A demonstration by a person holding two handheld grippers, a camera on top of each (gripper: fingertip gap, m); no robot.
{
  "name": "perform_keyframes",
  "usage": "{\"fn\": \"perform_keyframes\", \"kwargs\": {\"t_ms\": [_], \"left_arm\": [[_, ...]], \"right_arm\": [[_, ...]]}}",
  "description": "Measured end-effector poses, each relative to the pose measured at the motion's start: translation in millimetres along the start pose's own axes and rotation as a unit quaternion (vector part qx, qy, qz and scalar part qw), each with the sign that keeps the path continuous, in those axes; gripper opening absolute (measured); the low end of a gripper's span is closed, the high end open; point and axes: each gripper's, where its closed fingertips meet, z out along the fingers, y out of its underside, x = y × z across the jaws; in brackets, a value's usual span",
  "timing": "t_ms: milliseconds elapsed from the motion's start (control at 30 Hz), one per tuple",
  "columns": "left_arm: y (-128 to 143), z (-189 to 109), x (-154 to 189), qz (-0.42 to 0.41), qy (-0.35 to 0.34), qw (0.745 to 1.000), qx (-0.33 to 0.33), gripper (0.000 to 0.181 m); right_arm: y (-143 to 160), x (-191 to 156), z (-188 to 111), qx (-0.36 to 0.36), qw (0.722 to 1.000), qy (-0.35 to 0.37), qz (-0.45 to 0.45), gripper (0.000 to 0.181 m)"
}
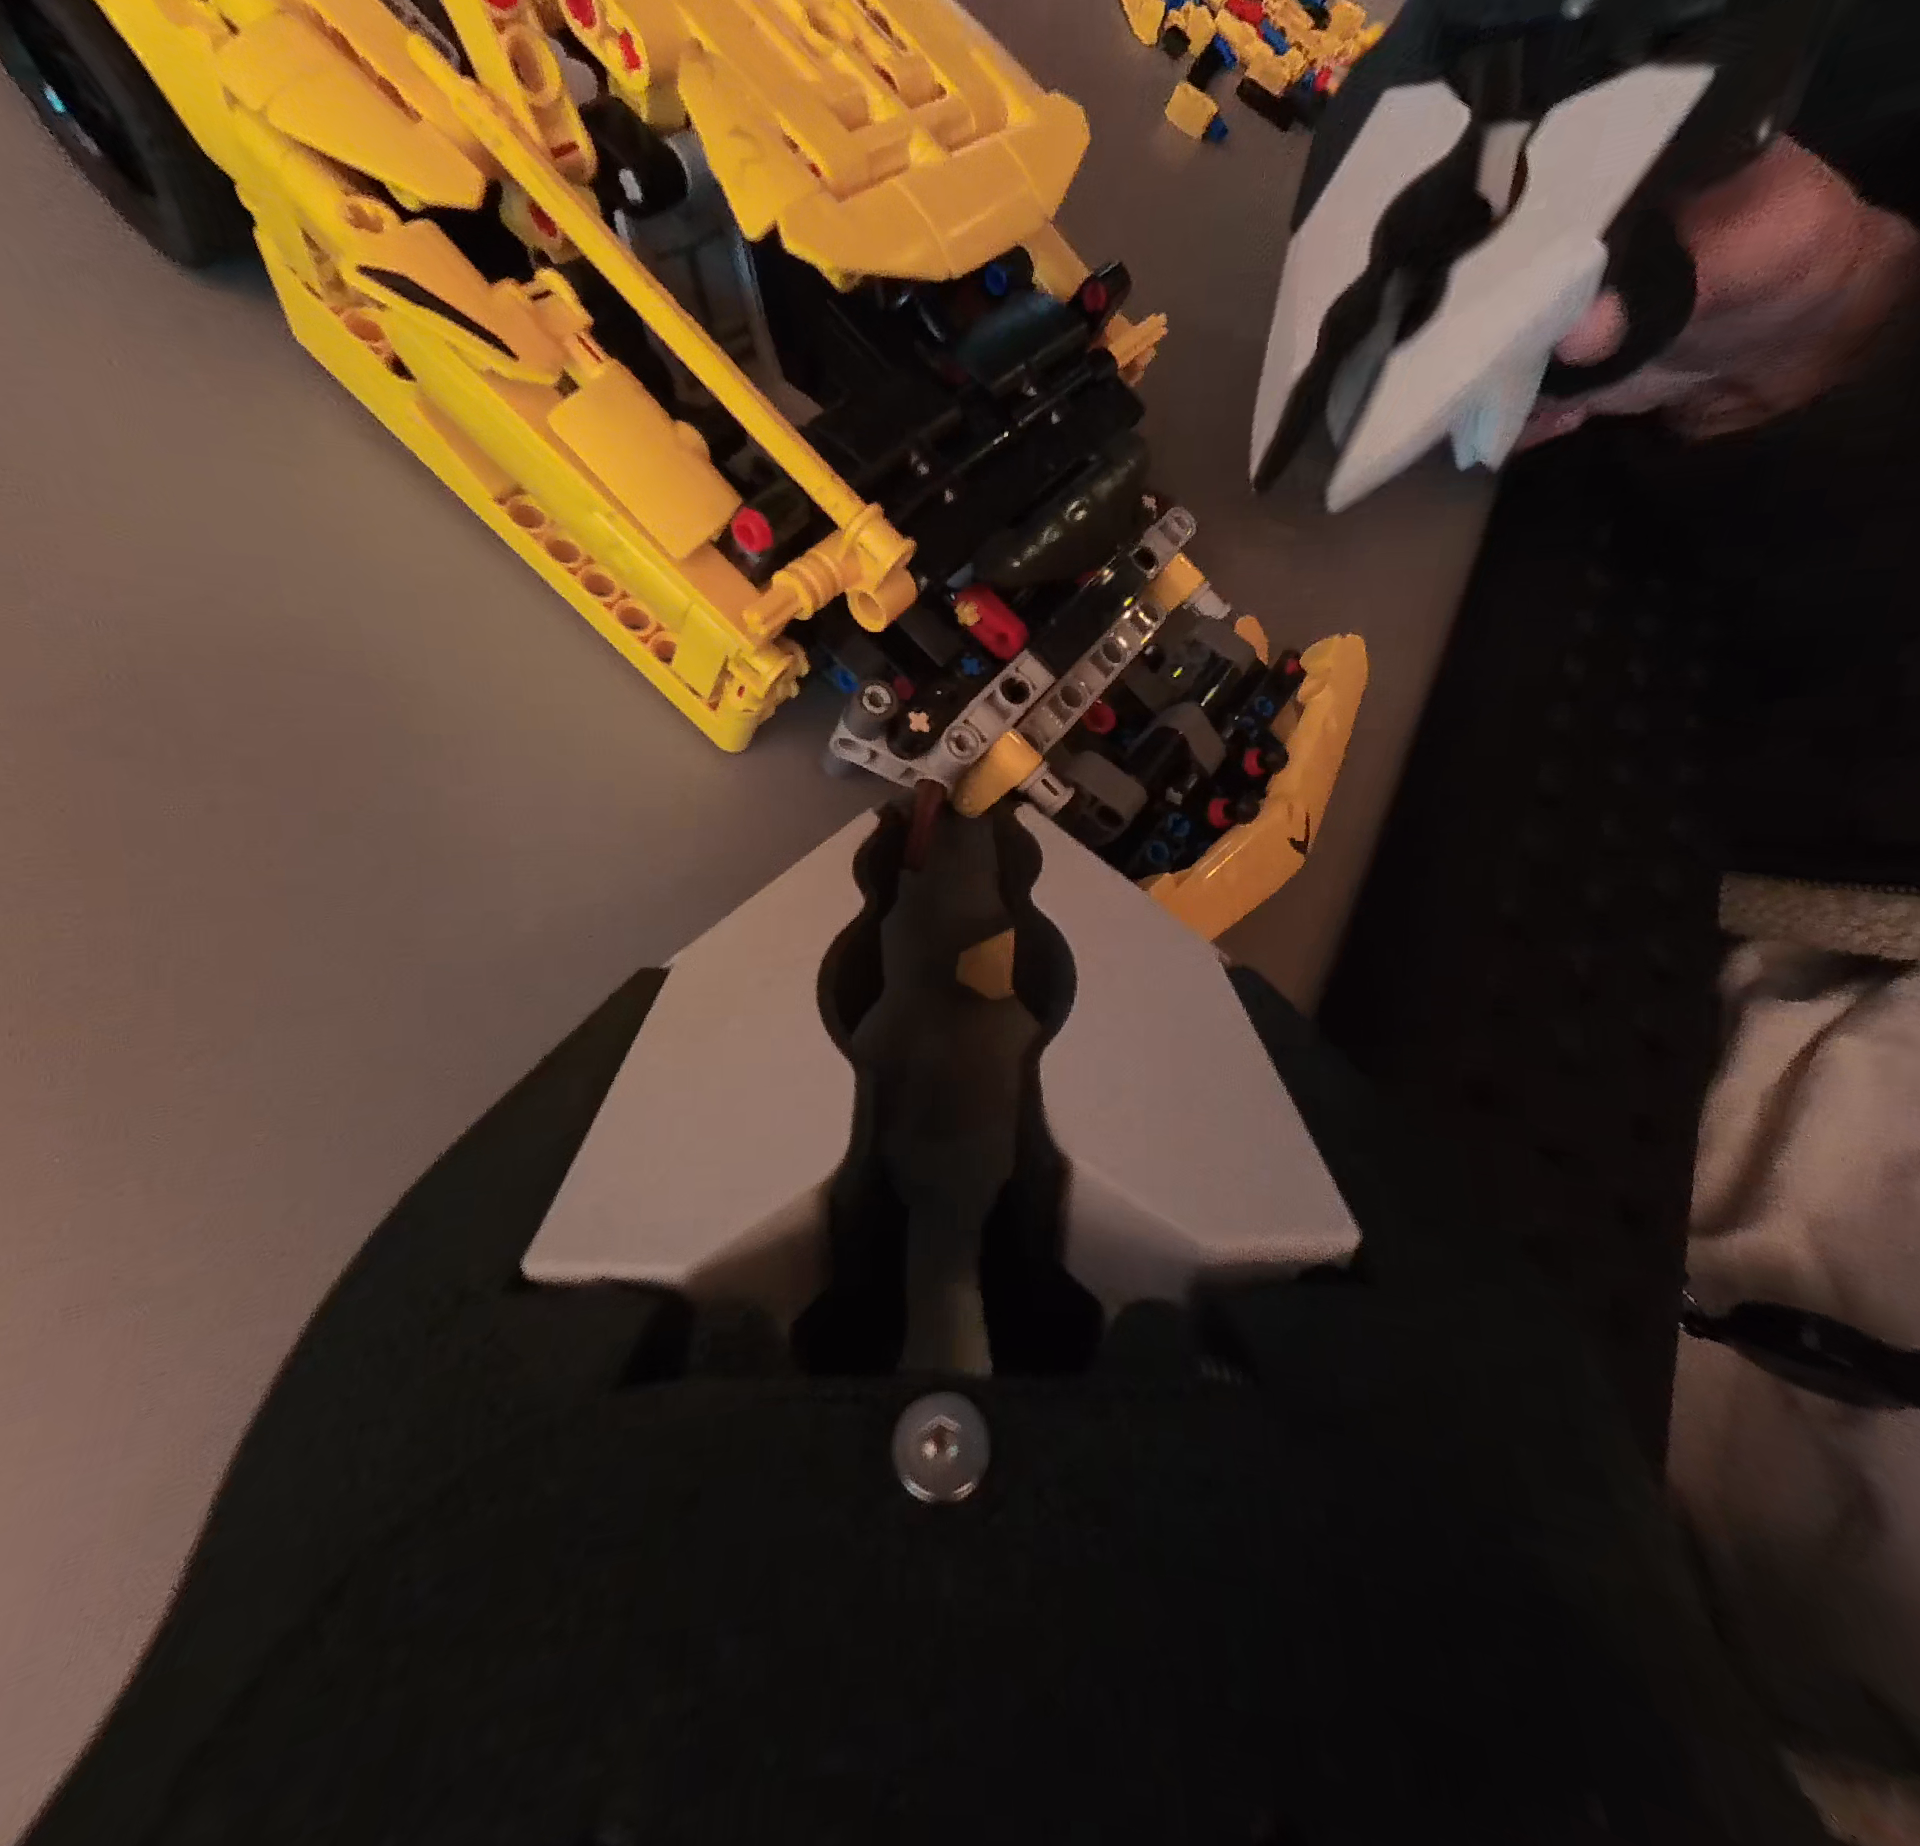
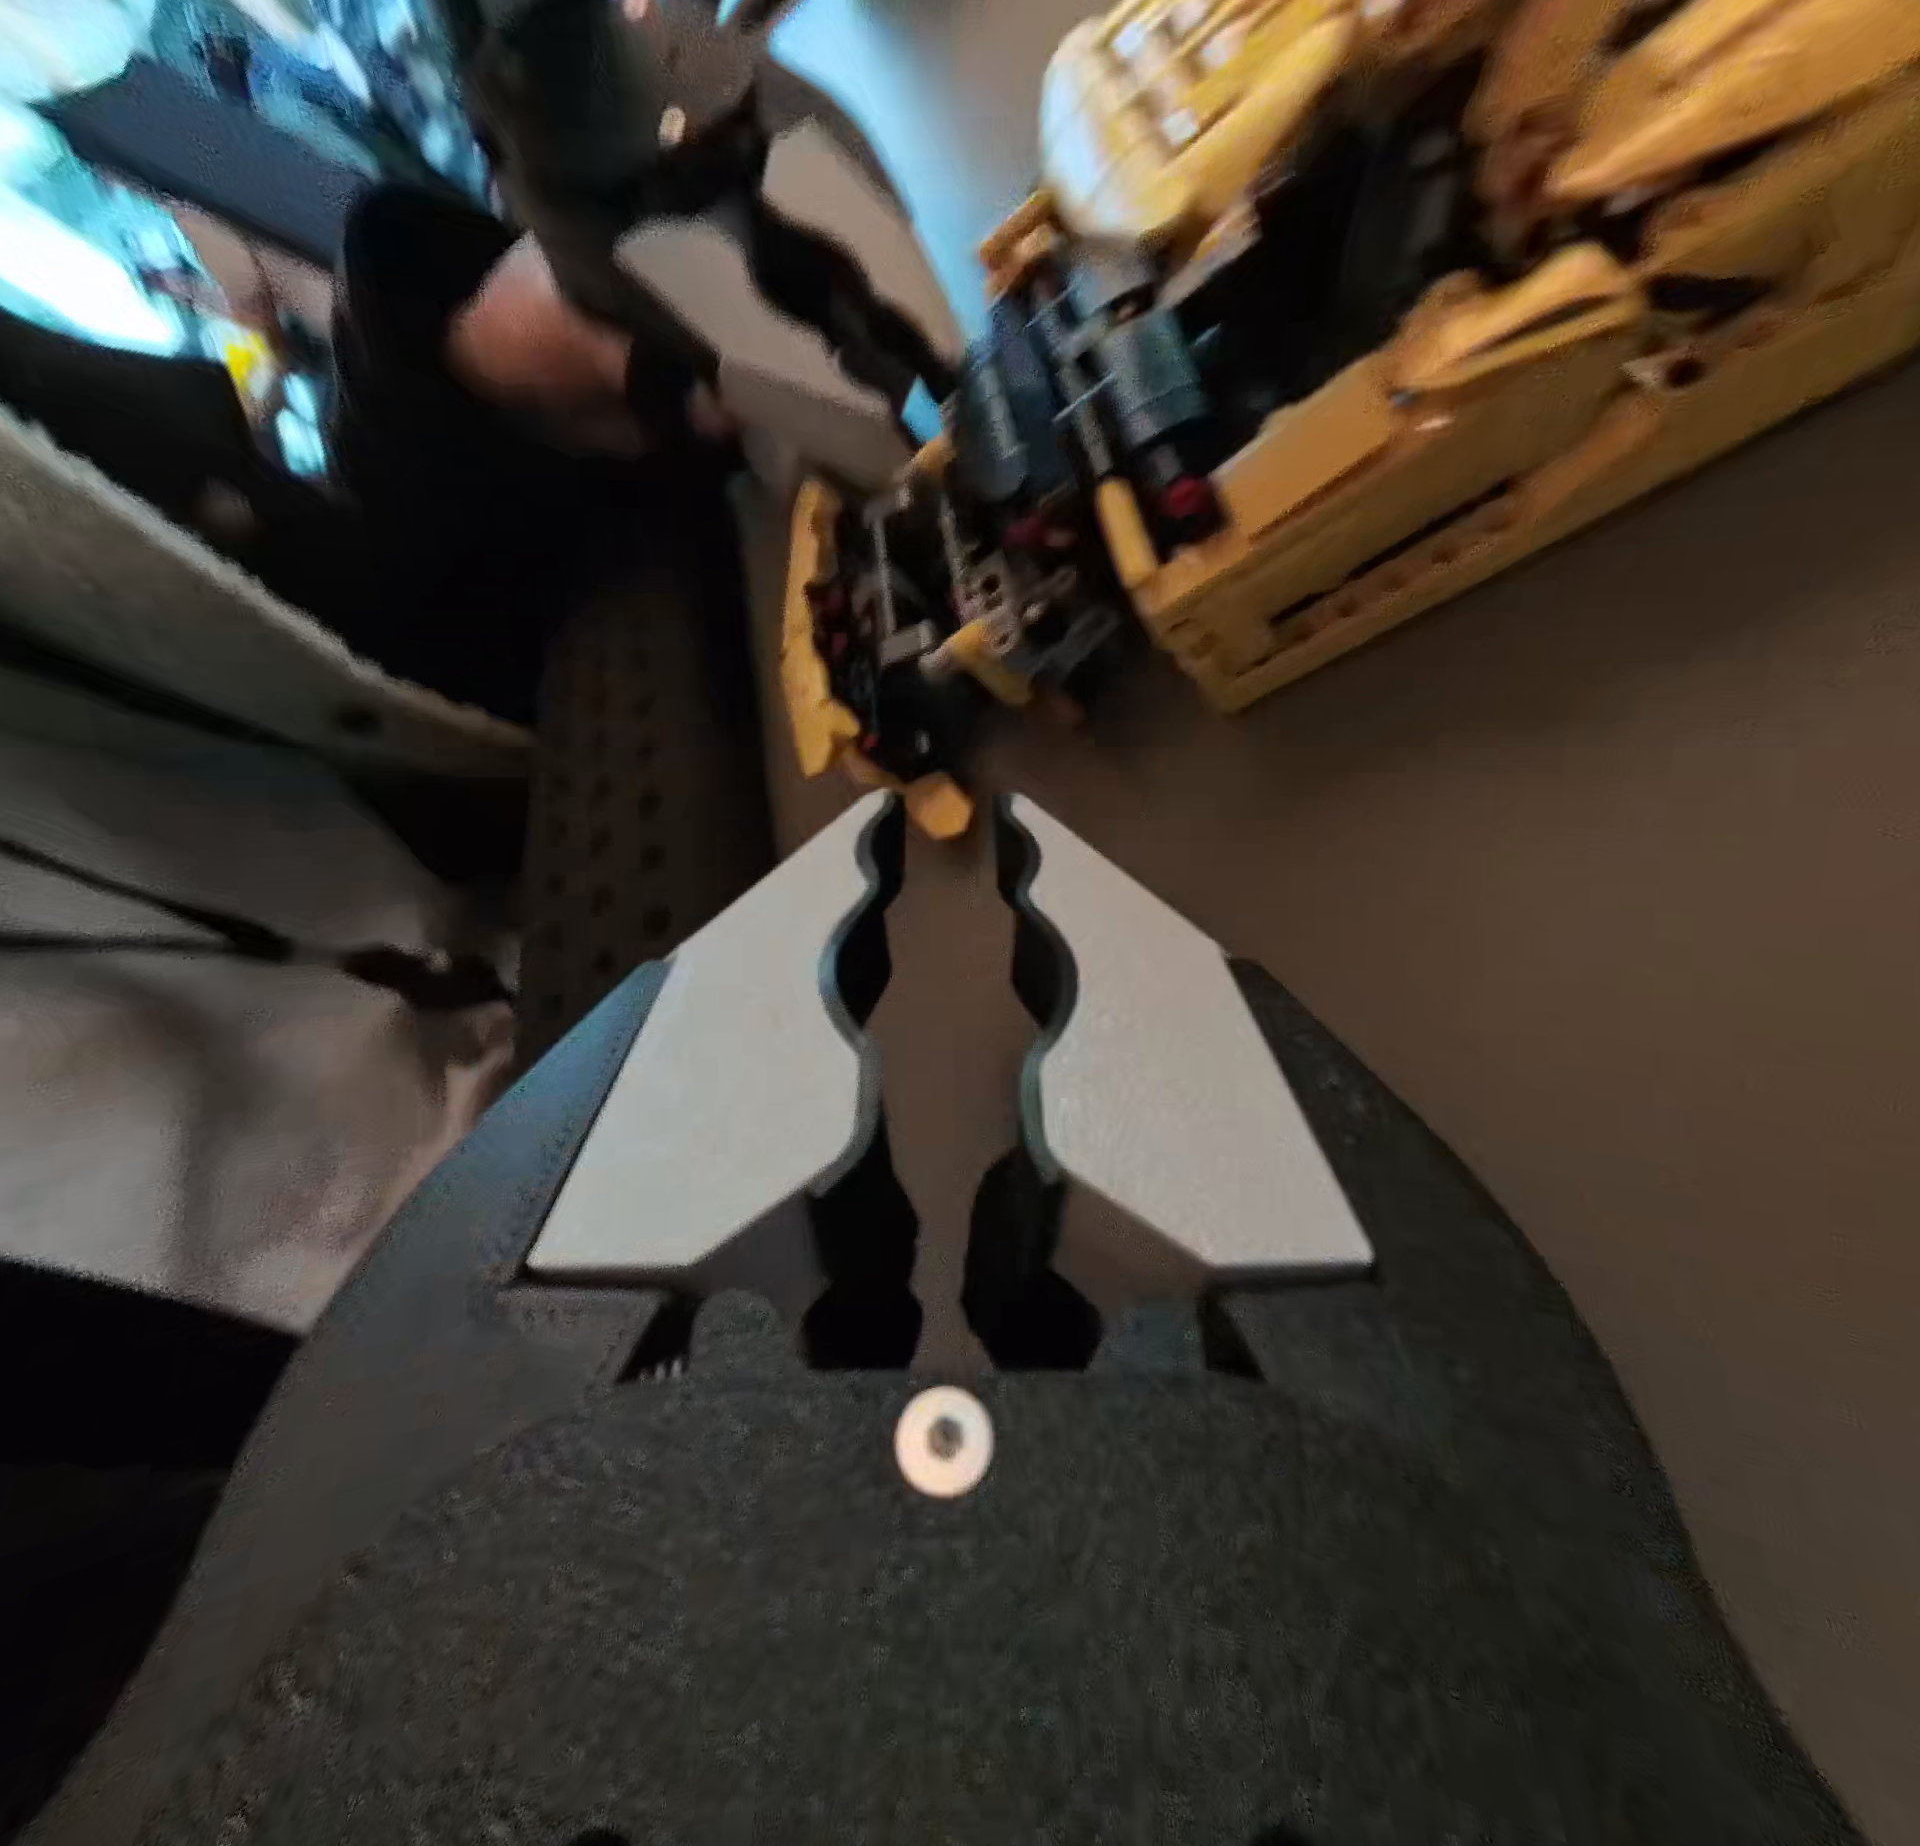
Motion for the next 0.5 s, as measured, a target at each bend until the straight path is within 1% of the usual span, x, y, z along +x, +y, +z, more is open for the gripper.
{"fn": "perform_keyframes", "kwargs": {"t_ms": [67,100,200,333,400,467,500], "left_arm": [[-2,-3,0,0.001,0.002,1.000,0.011,0.018],[-4,-4,0,0.000,0.004,1.000,0.017,0.018],[-8,-12,-2,0.001,0.009,0.999,0.039,0.019],[-18,-26,10,0.033,0.040,0.996,0.073,0.020],[-14,-28,17,0.059,0.059,0.995,0.060,0.023],[1,-26,28,0.077,0.093,0.992,0.025,0.026],[9,-24,29,0.079,0.099,0.992,0.006,0.028]], "right_arm": [[5,-14,7,-0.018,0.999,-0.018,-0.043,0.027],[6,-16,12,-0.026,0.998,-0.012,-0.061,0.027],[11,-15,24,-0.062,0.984,0.037,-0.164,0.027],[10,-16,38,-0.072,0.949,0.102,-0.289,0.028],[8,-16,45,-0.074,0.938,0.120,-0.316,0.027],[5,-17,49,-0.075,0.935,0.121,-0.324,0.025],[4,-18,50,-0.072,0.936,0.118,-0.323,0.025]]}}
